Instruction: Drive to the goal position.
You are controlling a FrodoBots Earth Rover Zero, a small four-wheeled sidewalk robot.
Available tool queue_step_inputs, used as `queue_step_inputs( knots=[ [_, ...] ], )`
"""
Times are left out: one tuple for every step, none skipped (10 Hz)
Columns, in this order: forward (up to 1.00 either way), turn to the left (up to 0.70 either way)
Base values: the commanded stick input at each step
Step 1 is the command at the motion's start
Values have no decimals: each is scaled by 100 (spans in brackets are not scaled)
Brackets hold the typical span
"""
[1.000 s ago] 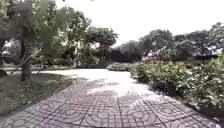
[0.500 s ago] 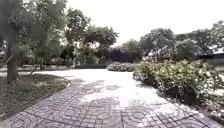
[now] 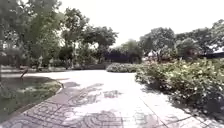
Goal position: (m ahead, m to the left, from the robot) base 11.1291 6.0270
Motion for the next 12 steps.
queue_step_inputs(
  knots=[
    [100,0],
    [100,0],
    [100,0],
    [100,20],
    [100,27],
    [100,27],
    [100,27],
    [100,27],
    [100,24],
    [100,0],
    [100,0],
    [100,0]
  ],
)
